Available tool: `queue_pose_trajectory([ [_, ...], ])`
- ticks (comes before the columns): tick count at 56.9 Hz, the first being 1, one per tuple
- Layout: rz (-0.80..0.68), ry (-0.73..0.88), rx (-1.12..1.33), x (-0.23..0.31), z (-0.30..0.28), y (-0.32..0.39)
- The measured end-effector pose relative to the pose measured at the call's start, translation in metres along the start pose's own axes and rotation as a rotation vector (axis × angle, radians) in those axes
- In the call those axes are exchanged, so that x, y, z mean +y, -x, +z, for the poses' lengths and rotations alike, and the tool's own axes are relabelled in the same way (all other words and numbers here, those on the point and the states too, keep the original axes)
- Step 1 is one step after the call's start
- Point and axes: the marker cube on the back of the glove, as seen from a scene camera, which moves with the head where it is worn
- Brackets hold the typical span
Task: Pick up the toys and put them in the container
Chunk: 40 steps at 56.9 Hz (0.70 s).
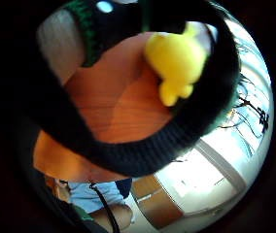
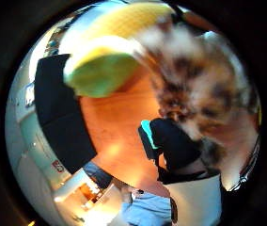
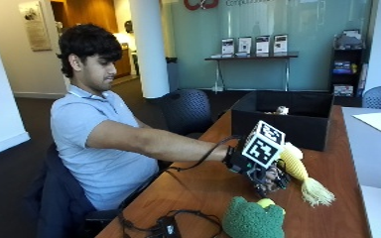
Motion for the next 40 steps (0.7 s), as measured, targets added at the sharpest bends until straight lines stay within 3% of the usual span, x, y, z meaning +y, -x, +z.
queue_pose_trajectory([
  [7, -0.075, -0.150, 0.023, -0.007, 0.009, 0.000],
  [17, -0.084, -0.228, 0.041, -0.007, 0.008, 0.001],
  [26, -0.145, -0.436, 0.065, -0.008, 0.006, 0.007],
  [40, -0.217, -0.431, -0.175, 0.011, -0.030, 0.022],
])
